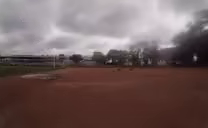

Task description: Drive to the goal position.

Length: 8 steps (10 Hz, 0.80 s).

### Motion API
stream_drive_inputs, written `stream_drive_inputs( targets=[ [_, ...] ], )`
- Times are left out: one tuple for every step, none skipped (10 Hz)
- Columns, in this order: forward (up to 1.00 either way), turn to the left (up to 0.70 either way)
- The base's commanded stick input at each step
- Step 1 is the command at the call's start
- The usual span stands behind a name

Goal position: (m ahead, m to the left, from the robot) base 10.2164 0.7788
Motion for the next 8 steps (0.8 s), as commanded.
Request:
stream_drive_inputs(
  targets=[
    [0.70, 0.00],
    [0.70, 0.00],
    [0.70, 0.00],
    [0.70, 0.00],
    [0.70, 0.35],
    [0.70, 0.35],
    [0.70, 0.35],
    [0.70, 0.35]
  ],
)
